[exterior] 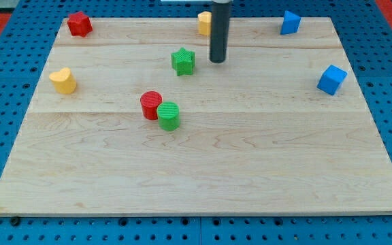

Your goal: Push the green star to the downside of the yellow heart

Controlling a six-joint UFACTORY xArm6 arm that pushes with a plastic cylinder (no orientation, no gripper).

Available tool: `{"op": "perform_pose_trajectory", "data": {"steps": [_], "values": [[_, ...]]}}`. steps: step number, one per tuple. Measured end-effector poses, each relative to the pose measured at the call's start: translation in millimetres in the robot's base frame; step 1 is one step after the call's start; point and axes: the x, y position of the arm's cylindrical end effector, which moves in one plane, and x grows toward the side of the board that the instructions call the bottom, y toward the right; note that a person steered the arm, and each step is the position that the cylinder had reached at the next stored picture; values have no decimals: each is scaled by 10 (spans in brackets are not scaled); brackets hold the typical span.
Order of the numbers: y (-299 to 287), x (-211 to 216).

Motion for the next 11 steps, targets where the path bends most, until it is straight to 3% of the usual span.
{"op": "perform_pose_trajectory", "data": {"steps": [2,5,7,8,9,11], "values": [[-525,-140],[-459,250],[-697,13],[-813,122],[-721,382],[-186,483]]}}
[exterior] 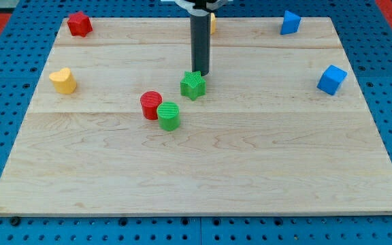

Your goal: Push the green star to the downside of the yellow heart

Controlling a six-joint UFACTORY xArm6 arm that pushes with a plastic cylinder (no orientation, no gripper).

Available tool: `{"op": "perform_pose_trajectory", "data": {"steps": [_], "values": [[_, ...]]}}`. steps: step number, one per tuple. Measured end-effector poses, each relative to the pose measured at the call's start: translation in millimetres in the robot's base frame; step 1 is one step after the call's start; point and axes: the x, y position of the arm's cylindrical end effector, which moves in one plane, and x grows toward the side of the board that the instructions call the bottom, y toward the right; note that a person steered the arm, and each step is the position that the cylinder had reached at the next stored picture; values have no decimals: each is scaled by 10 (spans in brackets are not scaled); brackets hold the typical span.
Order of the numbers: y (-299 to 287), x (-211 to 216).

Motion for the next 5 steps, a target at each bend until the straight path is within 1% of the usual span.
{"op": "perform_pose_trajectory", "data": {"steps": [2,3,5], "values": [[-154,-102],[-147,-18],[-147,527]]}}
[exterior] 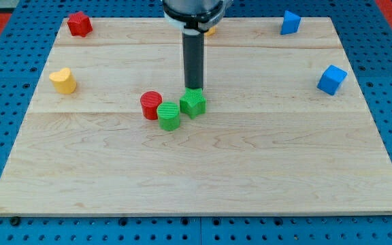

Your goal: Push the green star to the downside of the yellow heart

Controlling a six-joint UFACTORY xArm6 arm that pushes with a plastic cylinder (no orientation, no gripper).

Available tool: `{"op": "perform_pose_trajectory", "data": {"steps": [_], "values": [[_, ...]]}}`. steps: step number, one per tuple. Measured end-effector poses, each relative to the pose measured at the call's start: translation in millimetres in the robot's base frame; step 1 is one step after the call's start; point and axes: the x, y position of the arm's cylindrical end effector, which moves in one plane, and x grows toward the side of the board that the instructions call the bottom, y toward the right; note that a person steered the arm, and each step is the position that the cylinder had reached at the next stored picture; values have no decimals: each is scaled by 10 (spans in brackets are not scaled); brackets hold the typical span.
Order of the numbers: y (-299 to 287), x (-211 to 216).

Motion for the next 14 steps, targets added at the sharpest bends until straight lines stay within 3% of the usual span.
{"op": "perform_pose_trajectory", "data": {"steps": [4,10,14], "values": [[75,828],[103,1511],[-318,1863]]}}
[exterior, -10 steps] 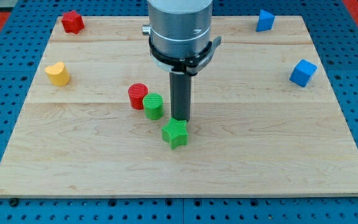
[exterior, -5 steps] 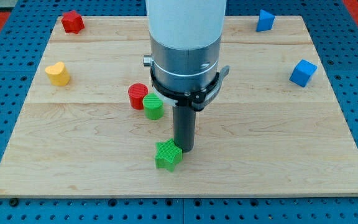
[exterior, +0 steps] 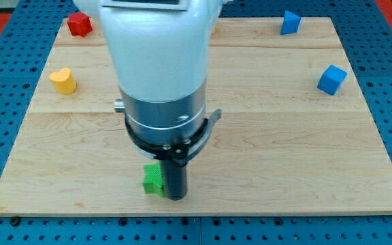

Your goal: Push the green star to the downside of the yellow heart

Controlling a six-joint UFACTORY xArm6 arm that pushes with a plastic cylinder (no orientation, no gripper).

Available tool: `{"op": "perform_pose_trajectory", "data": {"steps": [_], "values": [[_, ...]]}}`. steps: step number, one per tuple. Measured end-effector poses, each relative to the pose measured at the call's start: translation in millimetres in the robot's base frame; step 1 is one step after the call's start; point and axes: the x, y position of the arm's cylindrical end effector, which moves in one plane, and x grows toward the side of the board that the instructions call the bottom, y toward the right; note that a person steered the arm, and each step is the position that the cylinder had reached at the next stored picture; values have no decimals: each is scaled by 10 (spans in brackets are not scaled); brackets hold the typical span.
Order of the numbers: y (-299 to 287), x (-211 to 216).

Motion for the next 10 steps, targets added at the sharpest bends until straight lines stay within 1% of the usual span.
{"op": "perform_pose_trajectory", "data": {"steps": [1,4,5,7,9,10], "values": [[-141,-83],[-189,-420],[-329,-472],[-951,-461],[-1398,-422],[-1630,-334]]}}
